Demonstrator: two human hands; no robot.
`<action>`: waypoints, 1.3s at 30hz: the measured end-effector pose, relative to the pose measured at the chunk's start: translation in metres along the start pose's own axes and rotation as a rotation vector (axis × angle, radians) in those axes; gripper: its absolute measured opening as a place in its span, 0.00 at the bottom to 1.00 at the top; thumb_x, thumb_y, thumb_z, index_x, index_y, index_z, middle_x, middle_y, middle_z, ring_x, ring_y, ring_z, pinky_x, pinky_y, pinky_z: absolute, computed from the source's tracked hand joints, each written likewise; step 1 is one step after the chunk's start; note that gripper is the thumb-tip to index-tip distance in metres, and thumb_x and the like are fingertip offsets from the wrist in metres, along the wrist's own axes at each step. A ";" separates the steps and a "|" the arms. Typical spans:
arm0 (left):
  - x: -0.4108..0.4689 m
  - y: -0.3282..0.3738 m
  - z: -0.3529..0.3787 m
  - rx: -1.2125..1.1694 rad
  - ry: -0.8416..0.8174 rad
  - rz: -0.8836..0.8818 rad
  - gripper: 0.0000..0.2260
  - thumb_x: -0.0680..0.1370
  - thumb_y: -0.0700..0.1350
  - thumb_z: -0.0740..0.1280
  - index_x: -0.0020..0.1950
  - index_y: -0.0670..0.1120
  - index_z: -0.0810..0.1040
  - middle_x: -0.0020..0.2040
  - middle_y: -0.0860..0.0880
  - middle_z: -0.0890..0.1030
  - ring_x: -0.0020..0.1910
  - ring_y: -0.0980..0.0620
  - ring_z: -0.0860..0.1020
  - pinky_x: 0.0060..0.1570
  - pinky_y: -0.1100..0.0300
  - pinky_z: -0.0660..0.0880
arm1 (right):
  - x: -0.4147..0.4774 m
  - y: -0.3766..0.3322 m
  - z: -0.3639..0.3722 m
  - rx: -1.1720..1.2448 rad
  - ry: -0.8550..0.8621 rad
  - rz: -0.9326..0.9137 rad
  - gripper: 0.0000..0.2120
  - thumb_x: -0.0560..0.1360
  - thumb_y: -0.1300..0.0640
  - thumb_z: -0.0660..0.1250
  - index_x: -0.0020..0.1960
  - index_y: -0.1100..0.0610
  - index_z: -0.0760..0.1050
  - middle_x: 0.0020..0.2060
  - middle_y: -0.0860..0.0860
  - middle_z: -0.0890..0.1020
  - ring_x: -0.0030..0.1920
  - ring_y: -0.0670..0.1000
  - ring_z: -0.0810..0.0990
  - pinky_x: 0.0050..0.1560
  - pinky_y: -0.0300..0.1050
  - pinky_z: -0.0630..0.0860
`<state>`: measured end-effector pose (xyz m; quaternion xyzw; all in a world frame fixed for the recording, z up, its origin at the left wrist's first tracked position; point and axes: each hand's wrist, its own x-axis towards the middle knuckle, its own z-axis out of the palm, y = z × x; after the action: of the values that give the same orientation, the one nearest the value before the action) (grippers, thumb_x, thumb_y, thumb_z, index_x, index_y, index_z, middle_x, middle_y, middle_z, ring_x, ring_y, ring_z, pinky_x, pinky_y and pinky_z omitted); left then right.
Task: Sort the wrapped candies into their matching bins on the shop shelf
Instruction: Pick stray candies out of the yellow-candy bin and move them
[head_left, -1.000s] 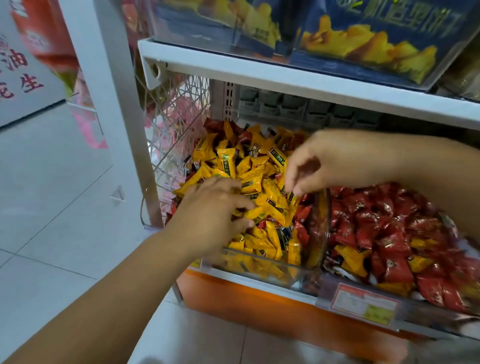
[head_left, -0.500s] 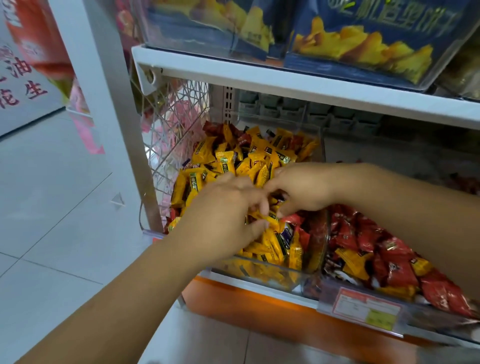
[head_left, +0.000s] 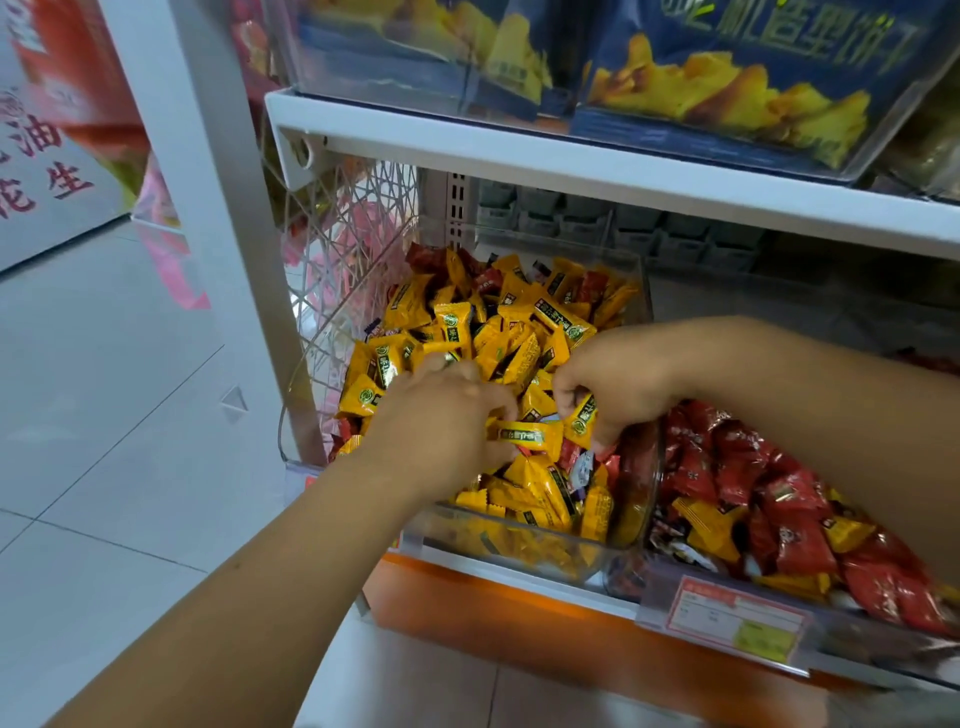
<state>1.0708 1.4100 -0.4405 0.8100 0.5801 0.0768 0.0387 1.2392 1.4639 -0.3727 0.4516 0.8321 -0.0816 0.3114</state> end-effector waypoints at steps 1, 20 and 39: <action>0.000 -0.004 -0.003 -0.013 0.011 -0.029 0.13 0.75 0.63 0.64 0.57 0.60 0.77 0.58 0.54 0.73 0.61 0.50 0.66 0.56 0.55 0.68 | -0.001 0.002 0.000 0.020 0.040 -0.004 0.24 0.72 0.50 0.73 0.66 0.50 0.72 0.63 0.48 0.74 0.61 0.51 0.73 0.51 0.42 0.69; -0.002 0.007 -0.005 -0.139 -0.262 0.092 0.22 0.78 0.49 0.64 0.70 0.66 0.67 0.66 0.67 0.71 0.63 0.56 0.60 0.62 0.54 0.55 | -0.009 -0.012 -0.009 -0.057 -0.193 -0.032 0.38 0.73 0.53 0.73 0.76 0.42 0.57 0.70 0.46 0.68 0.65 0.50 0.69 0.55 0.41 0.66; -0.012 -0.011 -0.005 -0.310 0.020 0.003 0.05 0.74 0.58 0.69 0.49 0.63 0.81 0.55 0.61 0.72 0.62 0.54 0.66 0.64 0.48 0.62 | -0.002 -0.006 0.006 0.104 -0.011 -0.151 0.17 0.71 0.54 0.74 0.59 0.48 0.78 0.42 0.42 0.80 0.40 0.40 0.74 0.40 0.35 0.69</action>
<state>1.0556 1.4019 -0.4382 0.7943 0.5606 0.1734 0.1573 1.2373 1.4568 -0.3769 0.4028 0.8567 -0.1502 0.2851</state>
